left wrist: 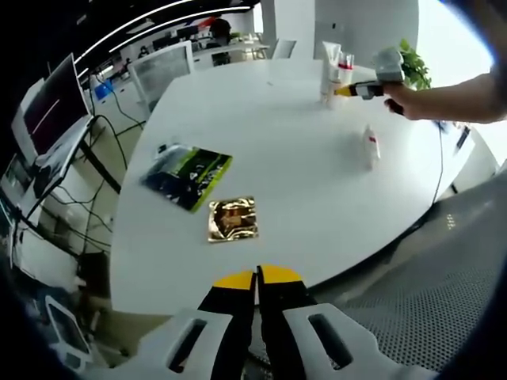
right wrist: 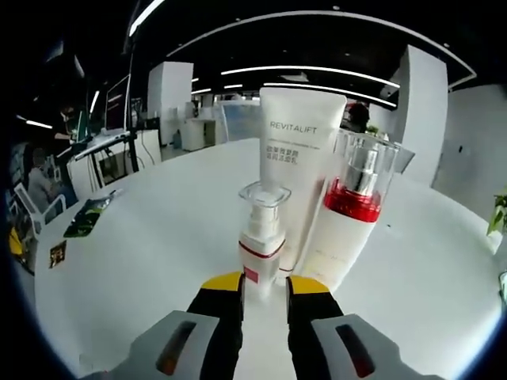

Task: Arrange the skincare products in the storage area until every visible bottle or jar stands upright without overlapping.

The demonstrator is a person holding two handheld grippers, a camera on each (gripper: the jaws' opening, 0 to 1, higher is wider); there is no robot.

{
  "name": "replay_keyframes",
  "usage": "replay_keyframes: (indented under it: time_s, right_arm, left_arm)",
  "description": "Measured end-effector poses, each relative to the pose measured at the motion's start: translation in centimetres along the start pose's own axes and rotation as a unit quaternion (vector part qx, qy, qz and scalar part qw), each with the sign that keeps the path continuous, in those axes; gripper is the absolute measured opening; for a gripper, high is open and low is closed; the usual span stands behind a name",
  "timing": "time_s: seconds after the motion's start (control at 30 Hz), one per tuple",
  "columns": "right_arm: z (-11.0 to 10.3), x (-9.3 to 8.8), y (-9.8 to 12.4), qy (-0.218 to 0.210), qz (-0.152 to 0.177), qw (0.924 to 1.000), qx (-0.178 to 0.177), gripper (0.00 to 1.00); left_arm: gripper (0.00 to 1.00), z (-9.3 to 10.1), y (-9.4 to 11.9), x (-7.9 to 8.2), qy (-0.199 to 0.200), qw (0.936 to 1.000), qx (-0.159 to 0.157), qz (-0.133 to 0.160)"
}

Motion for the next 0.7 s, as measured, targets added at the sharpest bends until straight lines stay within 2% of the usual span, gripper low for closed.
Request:
replay_keyframes:
  time_s: [0.07, 0.2, 0.3, 0.37, 0.43, 0.47, 0.57, 0.63, 0.7]
  right_arm:
    - [-0.2, -0.3, 0.5, -0.003, 0.000, 1.0000, 0.006, 0.15]
    - [-1.1, -1.1, 2.3, 0.002, -0.007, 0.9991, 0.042, 0.20]
    - [-2.3, -1.8, 3.7, 0.008, -0.017, 0.9948, 0.100, 0.22]
    - [-3.5, -2.3, 4.8, 0.009, -0.026, 0.9875, 0.155, 0.23]
    - [-4.2, -2.5, 5.6, 0.025, -0.033, 0.9813, 0.188, 0.24]
    - [-4.7, -2.6, 6.1, 0.042, -0.032, 0.9762, 0.211, 0.25]
    - [-5.8, -2.9, 7.2, 0.045, -0.047, 0.9617, 0.266, 0.28]
    - [-6.1, -3.0, 7.8, 0.073, -0.052, 0.9527, 0.290, 0.30]
    - [-6.3, -3.1, 8.0, 0.100, -0.059, 0.9472, 0.299, 0.38]
  left_arm:
    - [0.00, 0.0, 0.0, 0.0, 0.000, 1.0000, 0.000, 0.000]
    - [0.00, 0.0, 0.0, 0.0, 0.000, 1.0000, 0.001, 0.000]
    - [0.00, 0.0, 0.0, 0.0, 0.000, 1.0000, 0.002, 0.000]
    - [0.00, 0.0, 0.0, 0.0, -0.001, 1.0000, 0.002, -0.001]
    - [0.00, 0.0, 0.0, 0.0, -0.001, 1.0000, 0.002, -0.002]
    - [0.00, 0.0, 0.1, 0.0, -0.001, 1.0000, 0.002, -0.002]
    - [0.00, 0.0, 0.1, 0.0, 0.000, 1.0000, 0.003, -0.001]
    - [0.00, 0.0, 0.1, 0.0, 0.000, 1.0000, 0.003, 0.000]
    - [0.00, 0.0, 0.2, 0.0, 0.002, 1.0000, 0.004, 0.001]
Point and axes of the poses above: the point that each gripper's makers call its tool centre point, and the gripper's own axes: y roughly backward along the fingers, z roughly to its right, x roughly out of its top, the point moved 4 cm from there along y, roughly backward along the fingers, and after that the axes turned 7 degrees about -x, right-handed, at the moved point
